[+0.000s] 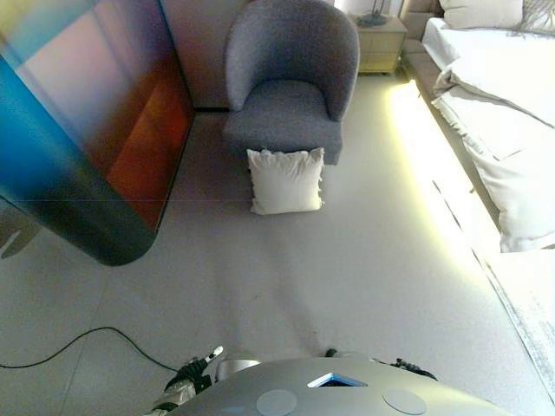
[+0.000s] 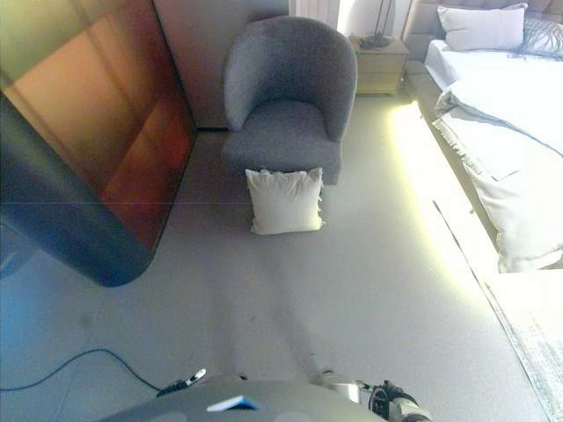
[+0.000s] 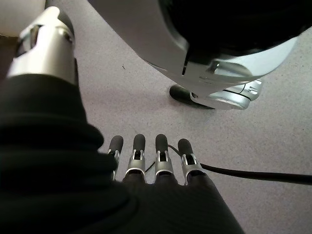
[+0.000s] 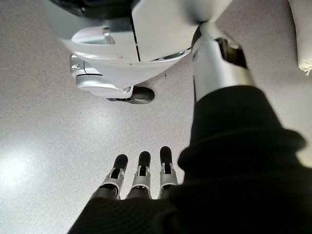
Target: Pick up the cushion and take it to the sofa
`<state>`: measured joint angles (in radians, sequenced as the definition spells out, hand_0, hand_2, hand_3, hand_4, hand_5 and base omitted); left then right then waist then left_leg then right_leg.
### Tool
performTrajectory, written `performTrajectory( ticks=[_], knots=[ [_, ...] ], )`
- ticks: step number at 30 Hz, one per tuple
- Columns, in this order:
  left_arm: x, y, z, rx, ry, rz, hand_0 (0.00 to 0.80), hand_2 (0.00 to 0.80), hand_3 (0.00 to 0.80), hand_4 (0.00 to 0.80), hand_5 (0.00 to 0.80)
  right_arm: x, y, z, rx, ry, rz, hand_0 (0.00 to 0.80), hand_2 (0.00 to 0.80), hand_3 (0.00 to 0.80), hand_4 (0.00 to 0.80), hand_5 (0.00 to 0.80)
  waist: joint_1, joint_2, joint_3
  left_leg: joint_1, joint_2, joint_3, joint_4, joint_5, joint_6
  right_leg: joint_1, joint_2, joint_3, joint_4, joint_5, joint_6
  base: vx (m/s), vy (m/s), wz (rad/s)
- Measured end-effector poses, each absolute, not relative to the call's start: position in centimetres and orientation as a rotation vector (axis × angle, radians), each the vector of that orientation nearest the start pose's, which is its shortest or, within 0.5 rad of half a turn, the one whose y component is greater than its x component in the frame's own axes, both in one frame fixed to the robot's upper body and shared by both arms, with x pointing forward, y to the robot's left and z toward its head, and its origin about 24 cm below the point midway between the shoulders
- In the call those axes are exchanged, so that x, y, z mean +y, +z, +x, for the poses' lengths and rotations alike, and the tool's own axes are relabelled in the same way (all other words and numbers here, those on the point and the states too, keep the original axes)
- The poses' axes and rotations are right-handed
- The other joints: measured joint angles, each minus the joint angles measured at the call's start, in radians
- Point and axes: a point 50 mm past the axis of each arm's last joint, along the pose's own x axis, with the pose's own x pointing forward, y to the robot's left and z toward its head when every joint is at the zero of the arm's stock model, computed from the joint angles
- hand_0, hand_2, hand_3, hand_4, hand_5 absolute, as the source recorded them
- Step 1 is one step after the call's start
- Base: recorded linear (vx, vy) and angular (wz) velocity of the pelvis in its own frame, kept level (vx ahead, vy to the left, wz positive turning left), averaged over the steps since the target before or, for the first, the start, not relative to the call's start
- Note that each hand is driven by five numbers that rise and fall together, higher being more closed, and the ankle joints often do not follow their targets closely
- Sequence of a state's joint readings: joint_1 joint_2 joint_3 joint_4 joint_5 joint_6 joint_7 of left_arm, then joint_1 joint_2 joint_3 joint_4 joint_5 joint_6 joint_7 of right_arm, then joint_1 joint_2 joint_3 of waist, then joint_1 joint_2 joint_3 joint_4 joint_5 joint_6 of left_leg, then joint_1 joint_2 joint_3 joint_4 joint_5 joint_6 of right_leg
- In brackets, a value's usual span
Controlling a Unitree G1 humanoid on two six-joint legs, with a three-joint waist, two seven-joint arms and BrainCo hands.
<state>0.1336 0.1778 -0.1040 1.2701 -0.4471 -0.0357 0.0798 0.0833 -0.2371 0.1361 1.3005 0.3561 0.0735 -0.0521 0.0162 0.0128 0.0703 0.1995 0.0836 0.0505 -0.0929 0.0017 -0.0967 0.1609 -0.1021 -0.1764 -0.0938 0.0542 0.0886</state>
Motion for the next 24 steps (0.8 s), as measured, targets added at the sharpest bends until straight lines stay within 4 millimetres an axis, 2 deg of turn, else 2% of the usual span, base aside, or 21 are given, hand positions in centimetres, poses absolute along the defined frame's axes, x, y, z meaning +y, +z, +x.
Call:
performTrajectory(
  ticks=[24],
  knots=[
    [22.07,-17.28,2.66,1.306,0.428,-0.103,0.0,0.0,0.0,0.0,0.0,-23.78,-17.07,2.93,1.429,-0.334,-0.008,0.0,0.0,0.0,0.0,0.0,0.0,-0.002,0.002,0.0,0.0,0.0,0.0,0.0,0.0,0.0,0.0,-0.001,0.0,-0.002,0.002,0.0,0.0,0.0]
  ],
)
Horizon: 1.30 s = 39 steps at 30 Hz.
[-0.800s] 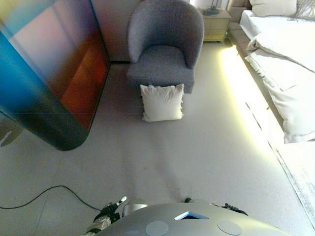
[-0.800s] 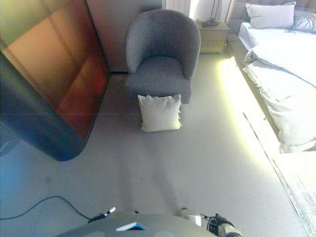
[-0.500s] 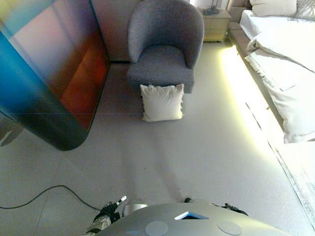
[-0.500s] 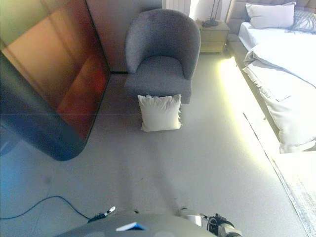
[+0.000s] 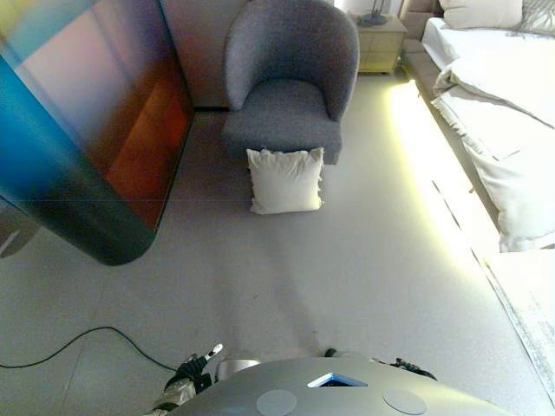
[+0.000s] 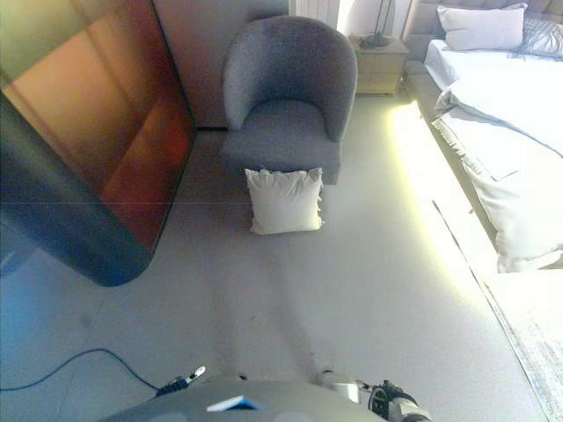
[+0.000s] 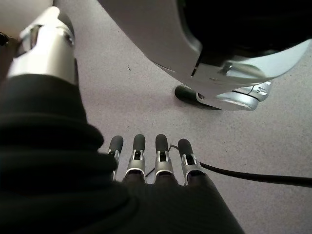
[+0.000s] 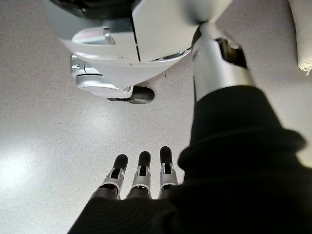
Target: Pick up the cushion and take it to the sofa
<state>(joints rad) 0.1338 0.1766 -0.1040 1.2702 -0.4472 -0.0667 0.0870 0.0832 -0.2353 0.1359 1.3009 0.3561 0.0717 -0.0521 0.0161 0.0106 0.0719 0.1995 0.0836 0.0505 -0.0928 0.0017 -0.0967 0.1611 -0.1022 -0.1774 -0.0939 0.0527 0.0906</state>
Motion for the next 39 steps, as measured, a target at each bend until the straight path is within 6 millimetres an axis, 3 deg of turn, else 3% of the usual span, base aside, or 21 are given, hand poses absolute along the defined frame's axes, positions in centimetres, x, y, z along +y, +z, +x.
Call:
performTrajectory(
  ticks=[22,26,29,32,33,34,37,38,39],
  knots=[
    [22.2,-17.3,2.5,1.315,0.461,-0.089,0.0,0.0,0.0,0.0,0.0,-23.8,-17.0,3.2,1.426,-0.318,-0.03,0.0,0.0,0.0,0.0,0.0,0.003,-0.004,0.005,-0.018,-0.002,0.017,0.045,-0.019,0.0,-0.008,-0.004,0.012,0.006,-0.004,-0.005,0.013,0.021,-0.02],
    [22.2,-17.2,3.8,1.291,0.45,-0.089,0.0,0.0,0.0,0.0,0.0,-24.0,-16.9,3.9,1.404,-0.317,-0.033,0.0,0.0,0.0,0.0,0.0,-0.001,-0.01,0.038,-0.047,-0.006,0.065,0.084,-0.028,0.007,-0.009,-0.026,-0.001,0.022,-0.005,-0.001,-0.04,0.138,0.1],
    [22.2,-17.1,4.4,1.28,0.446,-0.091,0.0,0.0,0.0,0.0,0.0,-24.2,-16.9,4.4,1.394,-0.329,-0.028,0.0,0.0,0.0,0.0,0.0,-0.001,-0.01,0.053,-0.053,-0.022,0.078,0.072,-0.024,0.024,-0.031,-0.046,-0.005,0.049,-0.013,0.008,0.005,0.191,0.09],
    [22.4,-17.1,4.6,1.272,0.462,-0.099,0.0,0.0,0.0,0.0,0.0,-23.9,-17.0,4.2,1.403,-0.345,-0.007,0.0,0.0,0.0,0.0,0.0,-0.002,-0.023,0.061,-0.053,-0.054,0.08,0.079,-0.029,0.047,-0.075,-0.087,0.003,0.152,-0.05,0.033,-0.026,0.251,0.05],
    [22.7,-17.0,5.1,1.262,0.478,-0.106,0.0,0.0,0.0,0.0,0.0,-24.0,-16.9,4.4,1.399,-0.35,-0.009,0.0,0.0,0.0,0.0,0.0,-0.006,-0.034,0.072,-0.078,-0.085,0.099,0.145,-0.061,0.092,-0.118,-0.119,0.004,0.251,-0.083,0.045,-0.042,0.262,0.15],
    [22.4,-17.0,5.7,1.257,0.472,-0.109,0.0,0.0,0.0,0.0,0.0,-24.6,-16.7,4.6,1.388,-0.369,-0.022,0.0,0.0,0.0,0.0,0.0,-0.01,-0.019,0.092,-0.116,-0.098,0.109,0.212,-0.103,0.11,-0.192,-0.139,0.007,0.398,-0.096,0.048,-0.021,0.219,0.14],
    [22.9,-16.9,6.2,1.248,0.475,-0.099,0.0,0.0,0.0,0.0,0.0,-25.0,-16.7,4.2,1.403,-0.375,-0.03,0.0,0.0,0.0,0.0,0.0,-0.026,0.003,0.111,-0.137,-0.101,0.078,0.244,-0.113,0.145,-0.361,-0.164,0.086,0.687,0.05,0.009,0.051,0.134,0.29],
    [23.3,-16.8,6.4,1.237,0.475,-0.093,0.0,0.0,0.0,0.0,0.0,-24.5,-16.8,4.3,1.407,-0.366,-0.012,0.0,0.0,0.0,0.0,0.0,-0.028,-0.006,0.121,-0.127,-0.106,0.072,0.24,-0.109,0.159,-0.397,-0.168,0.116,0.735,0.075,0.011,0.131,0.042,0.21],
    [23.5,-16.7,6.4,1.233,0.478,-0.089,0.0,0.0,0.0,0.0,0.0,-24.3,-16.9,4.0,1.414,-0.363,0.003,0.0,0.0,0.0,0.0,0.0,-0.027,-0.014,0.131,-0.121,-0.112,0.075,0.232,-0.106,0.169,-0.42,-0.161,0.132,0.763,0.055,0.019,0.151,-0.013,0.08]
  ],
)
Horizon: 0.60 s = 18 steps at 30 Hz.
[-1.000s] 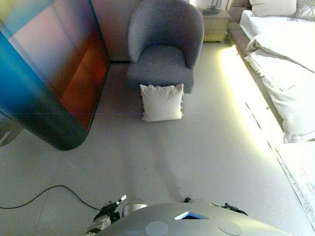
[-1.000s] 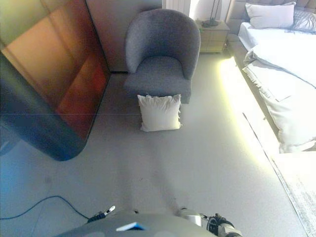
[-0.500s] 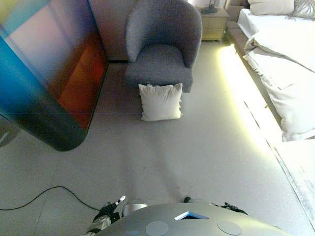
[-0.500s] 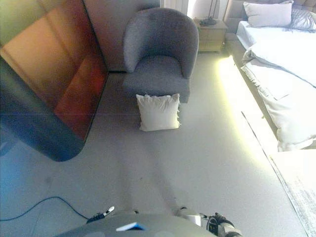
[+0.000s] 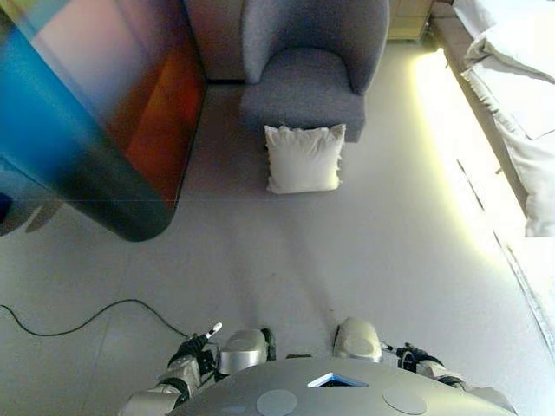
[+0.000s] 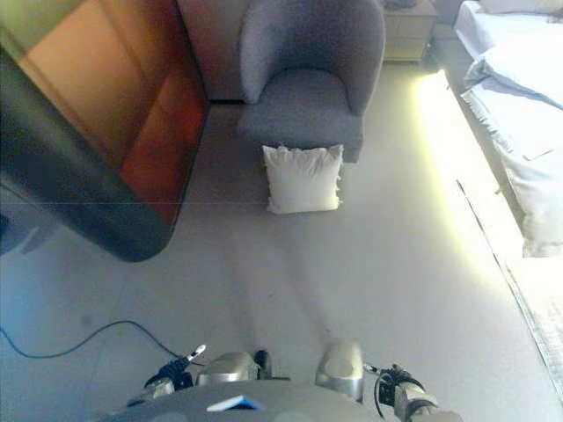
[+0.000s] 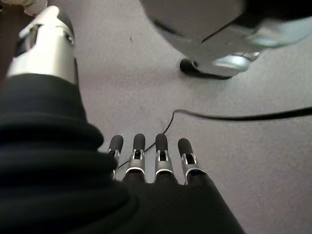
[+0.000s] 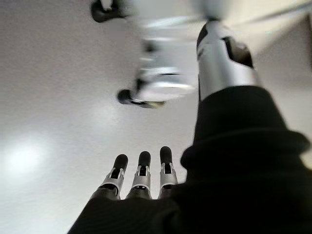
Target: Pick up the cushion and take it to the sofa
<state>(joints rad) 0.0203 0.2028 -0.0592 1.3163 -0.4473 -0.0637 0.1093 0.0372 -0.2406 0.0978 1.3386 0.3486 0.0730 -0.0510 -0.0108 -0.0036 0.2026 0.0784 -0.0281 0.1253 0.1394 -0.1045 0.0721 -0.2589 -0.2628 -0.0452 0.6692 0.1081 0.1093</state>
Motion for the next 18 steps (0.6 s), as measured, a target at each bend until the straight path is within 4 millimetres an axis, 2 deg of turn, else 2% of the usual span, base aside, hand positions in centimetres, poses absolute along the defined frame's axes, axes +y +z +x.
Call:
performTrajectory(
  ticks=[3,4,5,8,10,12,14,16,17,18],
  knots=[
    [23.9,-16.7,5.4,1.258,0.498,-0.083,0.0,0.0,0.0,0.0,0.0,-23.6,-17.1,3.3,1.432,-0.345,0.031,0.0,0.0,0.0,0.0,0.0,-0.003,-0.009,0.006,-0.002,-0.021,-0.005,-0.02,0.012,0.022,-0.035,0.039,0.001,-0.078,-0.055,0.042,0.212,-0.064,0.02],
    [24.1,-16.7,5.5,1.257,0.505,-0.081,0.0,0.0,0.0,0.0,0.0,-23.5,-17.2,3.2,1.436,-0.34,0.037,0.0,0.0,0.0,0.0,0.0,-0.005,-0.013,0.014,-0.003,-0.036,-0.01,-0.028,0.017,0.032,-0.032,0.046,-0.004,-0.153,-0.068,0.054,0.295,-0.072,0.1],
    [24.1,-16.7,5.5,1.255,0.507,-0.078,0.0,0.0,0.0,0.0,0.0,-23.4,-17.2,3.2,1.439,-0.336,0.041,0.0,0.0,0.0,0.0,0.0,-0.007,-0.014,0.021,0.0,-0.052,-0.014,-0.038,0.02,0.04,-0.028,0.056,-0.016,-0.227,-0.072,0.054,0.322,-0.061,0.13],
    [24.2,-16.7,5.4,1.259,0.505,-0.071,0.0,0.0,0.0,0.0,0.0,-23.2,-17.2,3.9,1.429,-0.324,0.057,0.0,0.0,0.0,0.0,0.0,-0.033,-0.017,0.036,0.017,-0.075,-0.03,-0.063,0.02,0.049,-0.026,0.123,-0.06,-0.437,-0.069,0.057,0.409,-0.032,0.19],
    [24.1,-16.7,5.5,1.255,0.496,-0.072,0.0,0.0,0.0,0.0,0.0,-22.9,-17.3,3.7,1.437,-0.321,0.073,0.0,0.0,0.0,0.0,0.0,-0.059,-0.027,0.033,0.018,-0.097,-0.079,-0.06,0.011,0.055,-0.024,0.157,-0.064,-0.563,-0.064,0.06,0.463,-0.03,0.65],
    [23.9,-16.7,6.0,1.251,0.458,-0.046,0.0,0.0,0.0,0.0,0.0,-22.7,-17.4,2.8,1.464,-0.336,0.093,0.0,0.0,0.0,0.0,0.0,-0.068,-0.039,0.031,0.039,-0.12,-0.13,-0.061,-0.003,0.053,-0.025,0.163,-0.065,-0.607,-0.061,0.057,0.466,-0.056,0.83],
    [23.8,-16.8,5.3,1.272,0.439,-0.024,0.0,0.0,0.0,0.0,0.0,-22.7,-17.4,2.2,1.48,-0.358,0.115,0.0,0.0,0.0,0.0,0.0,-0.08,-0.043,0.017,0.074,-0.127,-0.164,-0.066,-0.033,0.042,-0.022,0.163,-0.073,-0.59,-0.053,0.044,0.474,-0.085,0.56],
    [23.7,-17.0,3.7,1.317,0.44,-0.014,0.0,0.0,0.0,0.0,0.0,-22.9,-17.4,1.8,1.485,-0.379,0.127,0.0,0.0,0.0,0.0,0.0,-0.08,-0.041,-0.009,0.13,-0.12,-0.169,-0.088,-0.067,0.022,-0.02,0.164,-0.08,-0.537,-0.039,0.007,0.472,-0.094,0.1],
    [23.1,-17.2,2.5,1.354,0.444,-0.025,0.0,0.0,0.0,0.0,0.0,-23.1,-17.3,2.1,1.476,-0.382,0.122,0.0,0.0,0.0,0.0,0.0,-0.084,-0.021,-0.024,0.158,-0.097,-0.168,-0.092,-0.096,0.007,-0.022,0.181,-0.099,-0.495,-0.016,-0.026,0.465,-0.109,-0.08],
    [22.5,-17.4,1.7,1.383,0.443,-0.038,0.0,0.0,0.0,0.0,0.0,-23.1,-17.3,2.0,1.479,-0.383,0.12,0.0,0.0,0.0,0.0,0.0,-0.086,0.001,-0.043,0.174,-0.069,-0.168,-0.085,-0.127,-0.008,-0.022,0.197,-0.122,-0.463,-0.007,-0.045,0.503,-0.16,-0.04]
  ],
)
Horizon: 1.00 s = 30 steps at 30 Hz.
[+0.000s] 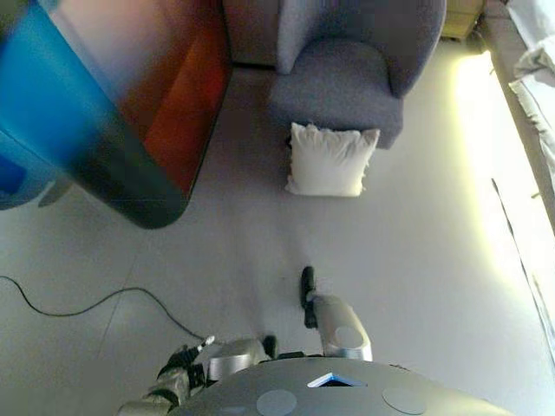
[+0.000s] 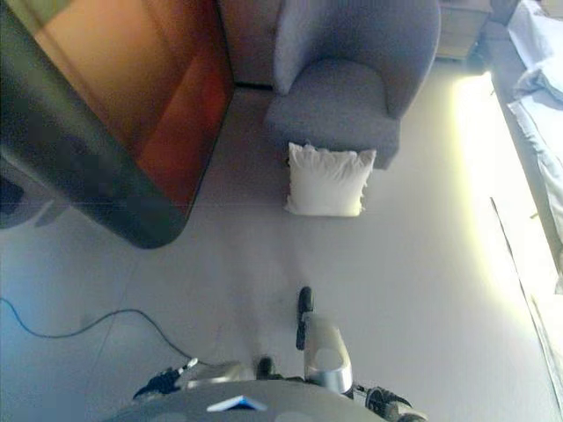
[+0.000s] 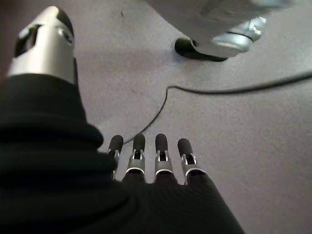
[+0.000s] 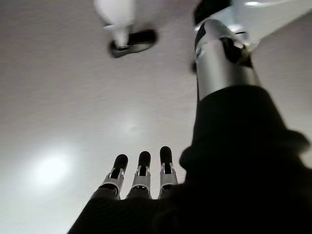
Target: Pick up the cushion and take it to the sofa
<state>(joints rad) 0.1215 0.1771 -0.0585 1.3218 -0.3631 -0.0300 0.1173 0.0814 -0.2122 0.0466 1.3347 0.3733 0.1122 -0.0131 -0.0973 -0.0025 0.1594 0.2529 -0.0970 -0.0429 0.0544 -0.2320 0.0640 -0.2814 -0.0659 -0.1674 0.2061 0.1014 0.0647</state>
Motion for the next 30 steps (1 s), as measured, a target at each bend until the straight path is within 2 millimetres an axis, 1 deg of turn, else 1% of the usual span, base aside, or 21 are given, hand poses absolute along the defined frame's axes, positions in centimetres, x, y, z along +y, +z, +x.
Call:
performTrajectory(
  ticks=[2,3,4,6,8,9,10,12,14,15,18,20,21,22,23,25,26,27,28,29,30],
  knots=[
    [21.7,-17.6,0.7,1.415,0.438,-0.055,0.0,0.0,0.0,0.0,0.0,-23.1,-17.3,1.6,1.488,-0.383,0.117,0.0,0.0,0.0,0.0,0.0,-0.001,0.038,-0.028,0.022,0.052,0.017,0.03,-0.039,-0.045,0.005,0.042,-0.029,0.065,-0.059,-0.108,0.466,-0.216,0.09],
    [21.7,-17.6,0.8,1.416,0.437,-0.056,0.0,0.0,0.0,0.0,0.0,-23.0,-17.3,1.7,1.486,-0.378,0.117,0.0,0.0,0.0,0.0,0.0,-0.002,0.048,-0.034,0.027,0.067,0.02,0.065,-0.047,-0.06,0.021,0.055,-0.038,0.077,-0.085,-0.146,0.402,-0.239,0.08],
    [21.7,-17.6,0.8,1.413,0.437,-0.055,0.0,0.0,0.0,0.0,0.0,-23.0,-17.4,1.8,1.482,-0.375,0.119,0.0,0.0,0.0,0.0,0.0,-0.001,0.043,-0.036,0.025,0.082,0.029,0.12,-0.048,-0.08,0.054,0.07,-0.04,0.065,-0.101,-0.159,0.394,-0.229,0.02],
    [21.7,-17.6,0.6,1.42,0.438,-0.051,0.0,0.0,0.0,0.0,0.0,-23.2,-17.3,2.0,1.465,-0.372,0.108,0.0,0.0,0.0,0.0,0.0,0.001,0.03,-0.072,-0.036,0.094,0.04,0.292,-0.022,-0.144,0.108,0.092,-0.04,0.009,-0.123,-0.176,0.391,-0.206,-0.07],
    [22.0,-17.5,0.9,1.407,0.44,-0.046,0.0,0.0,0.0,0.0,0.0,-23.3,-17.3,2.2,1.449,-0.371,0.099,0.0,0.0,0.0,0.0,0.0,0.004,0.015,-0.091,-0.132,0.094,0.035,0.491,0.04,-0.201,0.158,0.101,-0.034,-0.043,-0.124,-0.182,0.335,-0.18,-0.07],
    [22.2,-17.5,1.1,1.399,0.442,-0.04,0.0,0.0,0.0,0.0,0.0,-23.4,-17.2,2.4,1.439,-0.368,0.093,0.0,0.0,0.0,0.0,0.0,0.006,0.007,-0.093,-0.189,0.092,0.026,0.603,0.087,-0.21,0.176,0.099,-0.033,-0.054,-0.129,-0.196,0.293,-0.161,-0.01],
    [22.3,-17.4,1.3,1.392,0.441,-0.038,0.0,0.0,0.0,0.0,0.0,-23.5,-17.2,3.1,1.42,-0.366,0.089,0.0,0.0,0.0,0.0,0.0,0.008,0.004,-0.093,-0.251,0.098,0.028,0.71,0.124,-0.2,0.191,0.099,-0.031,-0.067,-0.14,-0.209,0.263,-0.123,0.0],
    [22.6,-17.3,2.0,1.37,0.438,-0.033,0.0,0.0,0.0,0.0,0.0,-23.5,-17.1,3.8,1.405,-0.362,0.089,0.0,0.0,0.0,0.0,0.0,0.023,-0.009,-0.087,-0.351,0.108,0.061,0.81,0.138,-0.172,0.225,0.096,-0.015,-0.092,-0.146,-0.212,0.267,-0.042,-0.17],
    [22.6,-17.3,2.7,1.344,0.431,-0.03,0.0,0.0,0.0,0.0,0.0,-23.4,-17.0,4.8,1.384,-0.345,0.079,0.0,0.0,0.0,0.0,0.0,0.042,-0.015,-0.084,-0.403,0.122,0.07,0.727,0.137,-0.169,0.265,0.094,0.009,-0.12,-0.156,-0.213,0.251,0.043,-0.32],
    [22.7,-17.2,2.8,1.339,0.43,-0.028,0.0,0.0,0.0,0.0,0.0,-23.4,-17.0,5.3,1.374,-0.337,0.077,0.0,0.0,0.0,0.0,0.0,0.042,-0.017,-0.081,-0.406,0.137,0.08,0.638,0.138,-0.167,0.276,0.094,0.011,-0.132,-0.151,-0.204,0.265,0.092,-0.2],
    [22.8,-17.2,3.3,1.321,0.431,-0.026,0.0,0.0,0.0,0.0,0.0,-23.3,-16.8,6.6,1.345,-0.33,0.074,0.0,0.0,0.0,0.0,0.0,0.062,-0.019,-0.066,-0.411,0.172,0.087,0.275,0.168,-0.147,0.296,0.101,0.049,-0.15,-0.156,-0.196,0.316,0.106,-0.31],
    [22.8,-17.1,3.7,1.312,0.43,-0.029,0.0,0.0,0.0,0.0,0.0,-23.4,-16.7,7.6,1.327,-0.339,0.077,0.0,0.0,0.0,0.0,0.0,0.063,-0.012,-0.035,-0.404,0.182,0.021,0.058,0.23,-0.177,0.349,0.115,0.118,-0.178,-0.158,-0.185,0.377,0.094,-0.39],
    [22.6,-17.2,3.6,1.313,0.429,-0.035,0.0,0.0,0.0,0.0,0.0,-23.6,-16.6,7.6,1.331,-0.346,0.078,0.0,0.0,0.0,0.0,0.0,0.071,-0.005,-0.017,-0.394,0.19,-0.01,-0.018,0.264,-0.182,0.371,0.121,0.151,-0.188,-0.157,-0.183,0.383,0.081,-0.76],
    [22.2,-17.3,3.6,1.313,0.432,-0.052,0.0,0.0,0.0,0.0,0.0,-23.9,-16.6,7.5,1.341,-0.354,0.07,0.0,0.0,0.0,0.0,0.0,0.095,0.011,-0.004,-0.382,0.202,-0.049,-0.087,0.292,-0.184,0.395,0.131,0.205,-0.2,-0.157,-0.176,0.398,0.092,-1.12],
    [21.9,-17.4,3.1,1.322,0.441,-0.07,0.0,0.0,0.0,0.0,0.0,-24.2,-16.5,7.5,1.352,-0.361,0.064,0.0,0.0,0.0,0.0,0.0,0.108,0.026,0.005,-0.377,0.214,-0.092,-0.126,0.311,-0.188,0.421,0.136,0.261,-0.217,-0.156,-0.168,0.42,0.115,-1.37],
    [21.6,-17.5,2.2,1.341,0.47,-0.105,0.0,0.0,0.0,0.0,0.0,-24.5,-16.5,7.3,1.373,-0.364,0.048,0.0,0.0,0.0,0.0,0.0,0.116,0.038,0.016,-0.37,0.225,-0.111,-0.144,0.317,-0.182,0.471,0.128,0.331,-0.245,-0.169,-0.145,0.334,0.125,-1.14],
    [21.6,-17.5,1.6,1.352,0.482,-0.115,0.0,0.0,0.0,0.0,0.0,-24.7,-16.5,6.9,1.387,-0.372,0.047,0.0,0.0,0.0,0.0,0.0,0.113,0.048,0.02,-0.368,0.231,-0.102,-0.135,0.316,-0.182,0.492,0.123,0.343,-0.245,-0.182,-0.139,0.305,0.142,-0.8],
    [21.6,-17.5,1.9,1.342,0.477,-0.117,0.0,0.0,0.0,0.0,0.0,-24.8,-16.6,5.8,1.413,-0.381,0.045,0.0,0.0,0.0,0.0,0.0,0.113,0.055,0.023,-0.374,0.235,-0.093,-0.108,0.316,-0.183,0.511,0.115,0.345,-0.243,-0.205,-0.124,0.353,0.192,-0.73],
    [21.6,-17.5,1.7,1.345,0.477,-0.118,0.0,0.0,0.0,0.0,0.0,-24.8,-16.7,4.8,1.441,-0.392,0.043,0.0,0.0,0.0,0.0,0.0,0.114,0.062,0.019,-0.381,0.241,-0.079,-0.088,0.312,-0.179,0.524,0.105,0.343,-0.238,-0.229,-0.098,0.309,0.202,-0.63],
    [21.6,-17.5,1.7,1.35,0.476,-0.117,0.0,0.0,0.0,0.0,0.0,-24.7,-16.8,3.9,1.465,-0.402,0.044,0.0,0.0,0.0,0.0,0.0,0.113,0.066,0.016,-0.383,0.24,-0.057,-0.066,0.357,-0.192,0.535,0.091,0.336,-0.236,-0.251,-0.075,0.328,0.243,-0.6],
    [22.2,-17.4,2.0,1.343,0.484,-0.108,0.0,0.0,0.0,0.0,0.0,-24.2,-17.0,3.3,1.483,-0.399,0.055,0.0,0.0,0.0,0.0,0.0,0.112,0.043,0.02,-0.379,0.211,-0.023,-0.051,0.4,-0.186,0.539,0.053,0.334,-0.224,-0.277,-0.044,0.335,0.262,-0.49]
  ],
)
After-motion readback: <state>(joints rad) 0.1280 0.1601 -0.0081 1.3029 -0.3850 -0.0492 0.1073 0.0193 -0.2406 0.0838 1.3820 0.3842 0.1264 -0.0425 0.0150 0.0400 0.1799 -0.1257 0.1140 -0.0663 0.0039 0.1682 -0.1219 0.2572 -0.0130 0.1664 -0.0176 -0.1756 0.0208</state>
